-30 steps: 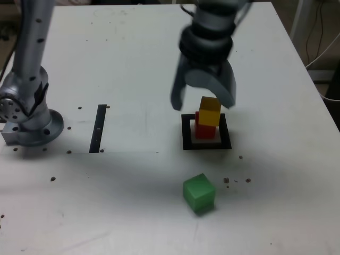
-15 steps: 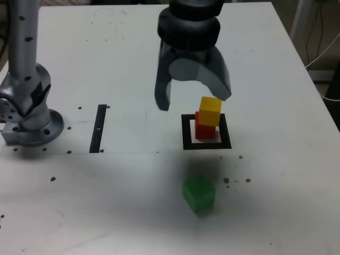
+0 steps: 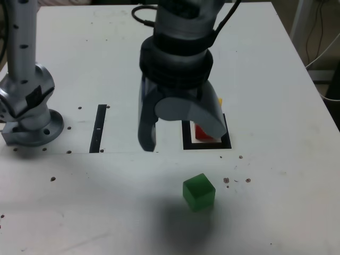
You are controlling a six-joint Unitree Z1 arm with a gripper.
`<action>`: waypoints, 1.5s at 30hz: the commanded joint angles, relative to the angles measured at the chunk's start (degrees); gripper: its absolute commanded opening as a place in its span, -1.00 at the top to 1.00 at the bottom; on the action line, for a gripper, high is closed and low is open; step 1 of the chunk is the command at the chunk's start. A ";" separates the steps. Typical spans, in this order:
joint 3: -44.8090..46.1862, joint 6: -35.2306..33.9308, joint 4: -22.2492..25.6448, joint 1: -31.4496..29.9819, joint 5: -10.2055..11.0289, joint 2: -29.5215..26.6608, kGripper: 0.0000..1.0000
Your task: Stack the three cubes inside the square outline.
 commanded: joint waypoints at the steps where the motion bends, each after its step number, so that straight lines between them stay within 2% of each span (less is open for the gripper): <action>1: -0.06 -1.04 0.39 -0.70 0.38 0.34 -1.00; 5: 0.53 -1.94 -0.26 -1.78 0.73 0.54 -1.00; 10: 2.86 -0.13 -3.49 -2.05 -1.70 2.01 -1.00; 13: 3.90 1.01 -5.55 -2.02 -2.35 3.14 -1.00; 24: 4.01 2.97 -11.04 -1.33 -2.43 8.75 -1.00; 33: 4.83 4.39 -12.03 0.27 -2.96 10.77 -0.98; 38: 4.99 5.52 -13.07 0.33 -3.07 11.50 -0.89; 45: 5.30 7.27 -15.32 0.33 -4.96 12.97 -0.80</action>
